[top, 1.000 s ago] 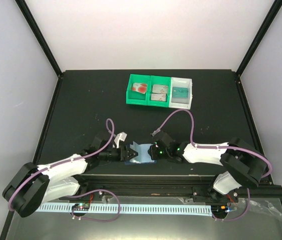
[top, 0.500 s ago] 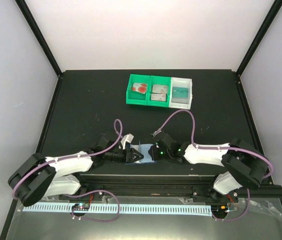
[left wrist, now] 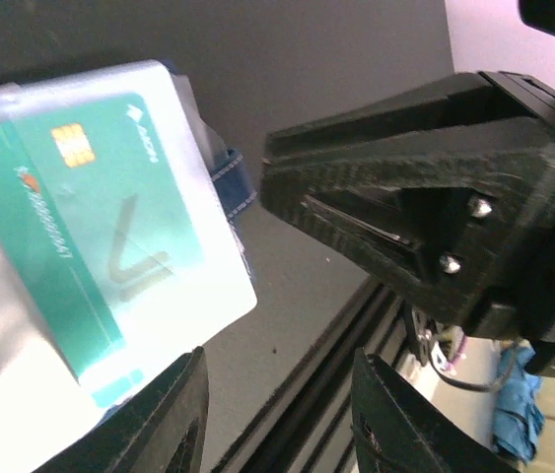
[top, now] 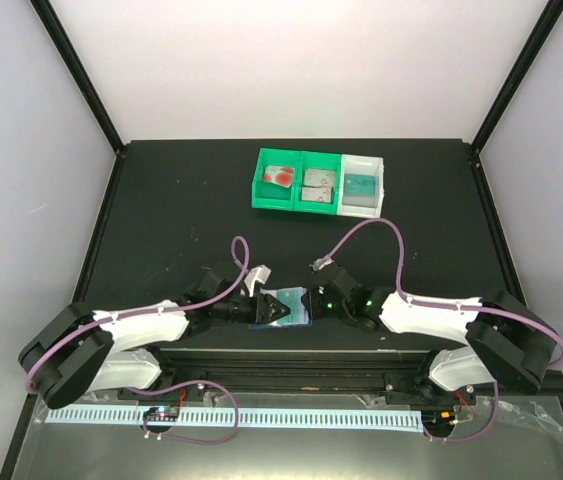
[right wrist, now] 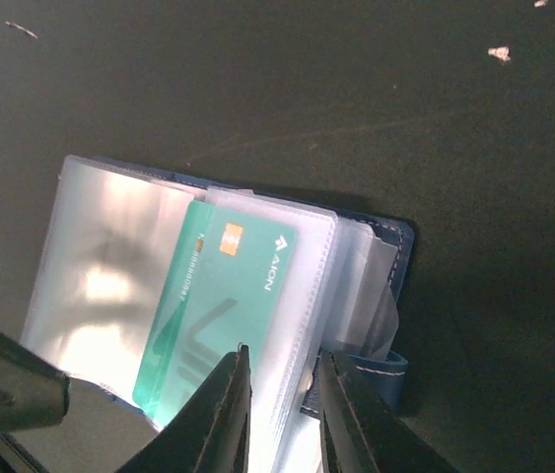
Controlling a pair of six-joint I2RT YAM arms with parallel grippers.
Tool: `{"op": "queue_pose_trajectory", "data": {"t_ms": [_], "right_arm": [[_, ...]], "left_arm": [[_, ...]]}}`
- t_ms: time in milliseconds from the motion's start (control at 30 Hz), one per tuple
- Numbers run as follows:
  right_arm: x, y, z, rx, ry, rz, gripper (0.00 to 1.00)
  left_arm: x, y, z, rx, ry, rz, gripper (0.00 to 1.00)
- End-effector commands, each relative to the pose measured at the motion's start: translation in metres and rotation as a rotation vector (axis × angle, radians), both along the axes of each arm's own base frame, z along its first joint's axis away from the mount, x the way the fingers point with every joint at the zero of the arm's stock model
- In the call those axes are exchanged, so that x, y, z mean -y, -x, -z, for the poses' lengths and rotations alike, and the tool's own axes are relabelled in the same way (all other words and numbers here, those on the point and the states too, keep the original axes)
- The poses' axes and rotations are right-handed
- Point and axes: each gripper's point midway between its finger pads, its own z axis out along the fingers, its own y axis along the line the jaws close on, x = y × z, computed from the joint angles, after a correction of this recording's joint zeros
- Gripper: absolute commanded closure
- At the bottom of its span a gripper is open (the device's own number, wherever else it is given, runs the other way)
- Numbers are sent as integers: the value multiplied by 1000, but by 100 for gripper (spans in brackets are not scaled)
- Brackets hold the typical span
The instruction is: Take the credit cards out of the card holder
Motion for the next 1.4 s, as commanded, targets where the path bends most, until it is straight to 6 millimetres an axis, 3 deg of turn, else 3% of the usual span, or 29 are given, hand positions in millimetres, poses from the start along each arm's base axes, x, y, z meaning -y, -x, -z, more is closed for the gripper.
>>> {"op": "queue_pose_trajectory", "data": {"t_ms": [0,200,400,933,1367], "right_arm": [[4,-7,-12,36,-20,37,79],[-6,-8,-22,48,-60,10,76],[-18,-9,-13,16,-49,-16,79],[-6,-1,31,-74,76,-17,83],[-3,5,42,-100,73,-16,88]], "left_arm": [[-5,-17,-10,92,-46,-54,58],[-19,-25,1,90,-77,-100,60],[-22,-30,12,68,-87,-107,60],[-31,-33,40,5,-112,-133,60],[-16,-34,44,-90,-4,-144,66]]}}
